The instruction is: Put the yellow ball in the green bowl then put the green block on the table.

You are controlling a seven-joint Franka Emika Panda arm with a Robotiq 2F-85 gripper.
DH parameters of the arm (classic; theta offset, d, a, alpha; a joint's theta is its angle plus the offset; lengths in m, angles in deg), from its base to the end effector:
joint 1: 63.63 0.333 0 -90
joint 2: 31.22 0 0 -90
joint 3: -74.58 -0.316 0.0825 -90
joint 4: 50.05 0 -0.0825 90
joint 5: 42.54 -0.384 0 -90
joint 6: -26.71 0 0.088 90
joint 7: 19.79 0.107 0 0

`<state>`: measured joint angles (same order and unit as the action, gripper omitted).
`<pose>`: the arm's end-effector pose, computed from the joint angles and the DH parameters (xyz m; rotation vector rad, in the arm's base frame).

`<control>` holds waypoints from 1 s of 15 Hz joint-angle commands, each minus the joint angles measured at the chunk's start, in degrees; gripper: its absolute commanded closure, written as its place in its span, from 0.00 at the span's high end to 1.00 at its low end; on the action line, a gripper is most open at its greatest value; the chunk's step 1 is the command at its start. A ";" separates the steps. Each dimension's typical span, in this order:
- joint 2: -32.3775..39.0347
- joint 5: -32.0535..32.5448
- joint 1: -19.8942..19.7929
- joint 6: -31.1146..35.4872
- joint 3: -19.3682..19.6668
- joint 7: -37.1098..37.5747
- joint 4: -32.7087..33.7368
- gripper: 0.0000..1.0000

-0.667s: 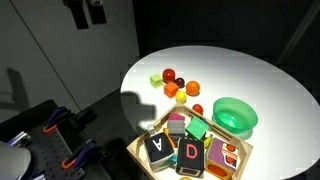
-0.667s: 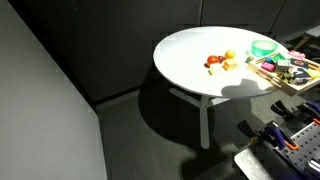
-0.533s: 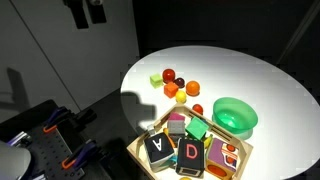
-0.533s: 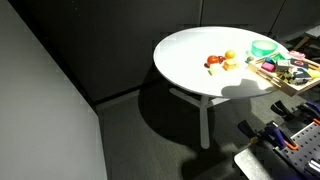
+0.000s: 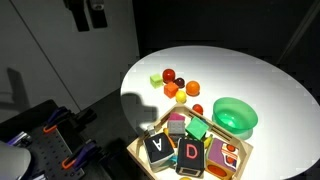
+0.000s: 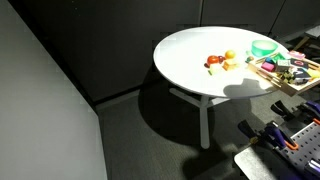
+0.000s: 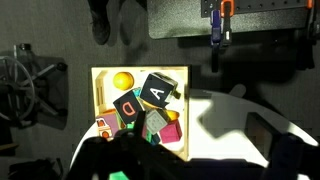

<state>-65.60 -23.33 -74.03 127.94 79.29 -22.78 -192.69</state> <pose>0.3363 -0.1227 0.4840 2.8715 -0.1555 -0.2337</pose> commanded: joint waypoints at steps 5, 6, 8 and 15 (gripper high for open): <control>5.63 -0.38 0.46 4.07 4.94 -2.50 0.88 1.00; 6.97 -0.71 0.61 5.78 5.26 -2.78 1.00 1.00; 9.34 -1.50 0.98 8.75 5.58 -3.64 1.38 1.00; 19.10 -7.44 3.05 17.57 5.98 -9.06 5.05 1.00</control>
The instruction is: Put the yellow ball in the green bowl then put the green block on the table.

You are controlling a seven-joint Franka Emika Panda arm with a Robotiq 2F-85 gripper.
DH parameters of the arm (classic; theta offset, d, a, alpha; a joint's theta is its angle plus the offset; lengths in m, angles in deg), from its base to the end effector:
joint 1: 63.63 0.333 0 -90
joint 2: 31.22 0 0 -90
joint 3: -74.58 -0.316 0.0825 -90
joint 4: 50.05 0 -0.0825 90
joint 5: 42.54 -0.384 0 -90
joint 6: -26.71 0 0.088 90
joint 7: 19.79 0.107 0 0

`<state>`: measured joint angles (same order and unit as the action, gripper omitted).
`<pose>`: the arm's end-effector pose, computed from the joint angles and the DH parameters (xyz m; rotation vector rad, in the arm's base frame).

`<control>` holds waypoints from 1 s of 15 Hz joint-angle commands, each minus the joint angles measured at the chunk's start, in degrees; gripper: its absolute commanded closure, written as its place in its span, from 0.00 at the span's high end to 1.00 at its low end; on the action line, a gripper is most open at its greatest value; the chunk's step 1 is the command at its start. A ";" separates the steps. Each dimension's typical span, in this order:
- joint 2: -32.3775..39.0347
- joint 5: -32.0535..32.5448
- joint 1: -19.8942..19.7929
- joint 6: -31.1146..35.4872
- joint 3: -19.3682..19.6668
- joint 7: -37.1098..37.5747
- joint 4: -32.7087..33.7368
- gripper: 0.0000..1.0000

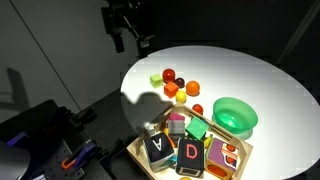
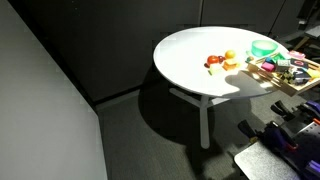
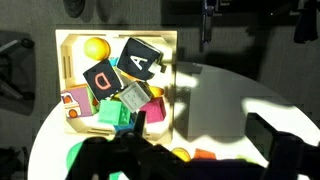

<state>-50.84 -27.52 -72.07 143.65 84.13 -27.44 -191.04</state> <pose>0.3981 -0.1450 0.4143 2.9843 -0.0600 -0.1695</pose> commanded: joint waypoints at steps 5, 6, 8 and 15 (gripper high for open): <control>8.71 -6.82 0.97 3.59 0.92 -8.65 6.20 1.00; 7.20 -5.33 0.61 4.23 0.23 -6.55 3.82 1.00; 7.98 -5.43 0.60 4.23 0.21 -6.59 4.12 1.00; 9.28 -5.80 0.29 4.60 0.76 -7.33 4.35 1.00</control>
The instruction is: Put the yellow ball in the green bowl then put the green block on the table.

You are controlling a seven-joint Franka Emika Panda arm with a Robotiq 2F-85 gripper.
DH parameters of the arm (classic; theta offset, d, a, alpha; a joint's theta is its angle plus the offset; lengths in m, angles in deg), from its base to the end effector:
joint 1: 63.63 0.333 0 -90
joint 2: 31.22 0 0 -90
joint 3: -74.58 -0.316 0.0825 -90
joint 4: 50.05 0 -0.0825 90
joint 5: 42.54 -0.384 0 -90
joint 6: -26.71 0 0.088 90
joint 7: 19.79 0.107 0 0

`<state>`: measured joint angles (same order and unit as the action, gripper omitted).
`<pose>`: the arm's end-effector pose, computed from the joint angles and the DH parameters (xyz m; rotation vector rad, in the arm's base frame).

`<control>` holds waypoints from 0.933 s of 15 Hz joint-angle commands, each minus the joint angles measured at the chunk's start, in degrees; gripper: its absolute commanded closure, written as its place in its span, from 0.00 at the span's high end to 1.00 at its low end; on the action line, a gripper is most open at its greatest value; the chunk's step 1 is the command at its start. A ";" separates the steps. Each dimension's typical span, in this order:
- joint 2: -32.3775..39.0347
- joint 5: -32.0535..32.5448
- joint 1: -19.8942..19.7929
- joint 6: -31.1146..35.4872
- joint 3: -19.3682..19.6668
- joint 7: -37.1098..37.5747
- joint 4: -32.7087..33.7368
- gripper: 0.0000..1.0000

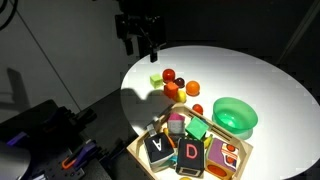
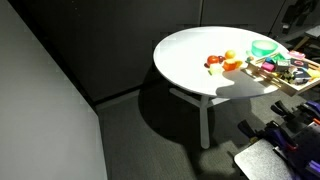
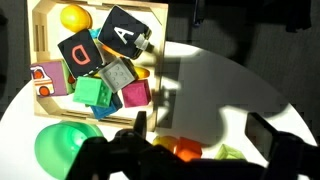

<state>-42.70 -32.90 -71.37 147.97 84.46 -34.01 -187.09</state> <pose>0.4347 -0.1465 0.3885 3.0557 0.0586 -0.1564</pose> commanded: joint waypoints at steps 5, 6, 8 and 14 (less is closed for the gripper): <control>4.96 -1.51 -1.04 3.46 1.96 -3.74 0.90 1.00; 5.76 -1.70 -1.17 4.57 2.15 -4.44 0.93 1.00; 7.92 -2.11 -1.48 7.66 2.49 -5.91 1.28 1.00; 14.49 -5.86 -2.15 13.01 2.01 -9.24 4.23 1.00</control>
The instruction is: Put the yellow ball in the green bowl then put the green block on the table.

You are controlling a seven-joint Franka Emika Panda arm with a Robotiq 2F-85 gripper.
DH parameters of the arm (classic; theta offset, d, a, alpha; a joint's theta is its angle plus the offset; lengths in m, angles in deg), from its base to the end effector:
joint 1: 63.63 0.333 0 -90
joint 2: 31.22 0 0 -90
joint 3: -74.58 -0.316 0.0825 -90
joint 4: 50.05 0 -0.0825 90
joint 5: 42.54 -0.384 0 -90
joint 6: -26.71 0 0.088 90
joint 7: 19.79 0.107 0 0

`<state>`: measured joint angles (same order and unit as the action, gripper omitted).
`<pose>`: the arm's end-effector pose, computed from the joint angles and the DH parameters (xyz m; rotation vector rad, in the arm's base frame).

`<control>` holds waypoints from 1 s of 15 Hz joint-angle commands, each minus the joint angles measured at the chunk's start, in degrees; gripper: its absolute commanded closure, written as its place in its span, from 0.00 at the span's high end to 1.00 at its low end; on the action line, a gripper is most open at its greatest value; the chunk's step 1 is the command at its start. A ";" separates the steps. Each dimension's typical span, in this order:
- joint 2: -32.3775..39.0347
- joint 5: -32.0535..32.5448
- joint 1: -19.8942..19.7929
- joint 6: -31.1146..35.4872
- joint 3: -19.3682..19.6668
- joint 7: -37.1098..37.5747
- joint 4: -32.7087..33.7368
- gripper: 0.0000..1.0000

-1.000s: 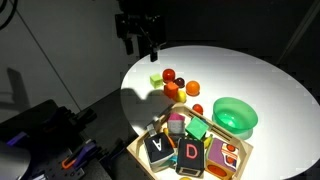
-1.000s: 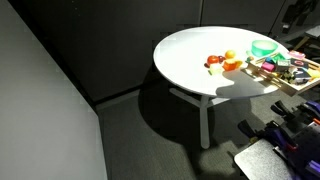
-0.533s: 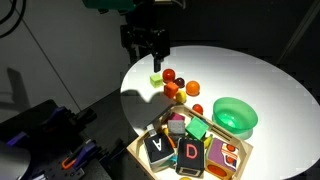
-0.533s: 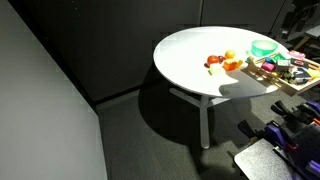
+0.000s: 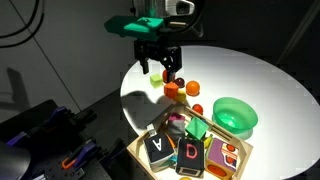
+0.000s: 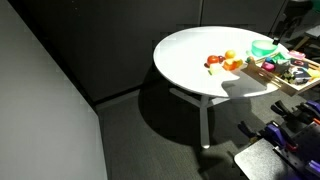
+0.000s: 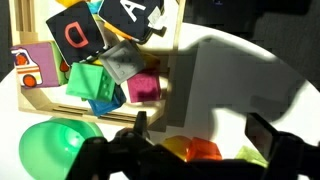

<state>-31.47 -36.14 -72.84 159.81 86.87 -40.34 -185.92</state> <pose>0.4570 -0.1822 0.3219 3.0804 0.0949 -0.1070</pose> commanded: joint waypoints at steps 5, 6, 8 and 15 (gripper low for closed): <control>7.64 -6.19 -1.13 2.25 -1.45 -5.00 7.58 1.00; 8.49 -6.72 -1.23 1.90 -1.66 -5.10 8.58 1.00; 10.70 -7.49 -1.43 2.18 -2.05 -4.74 10.85 1.00; 20.22 -9.63 -2.98 1.81 -3.77 -2.43 20.09 1.00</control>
<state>-16.13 -44.99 -74.23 162.26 84.45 -43.35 -171.03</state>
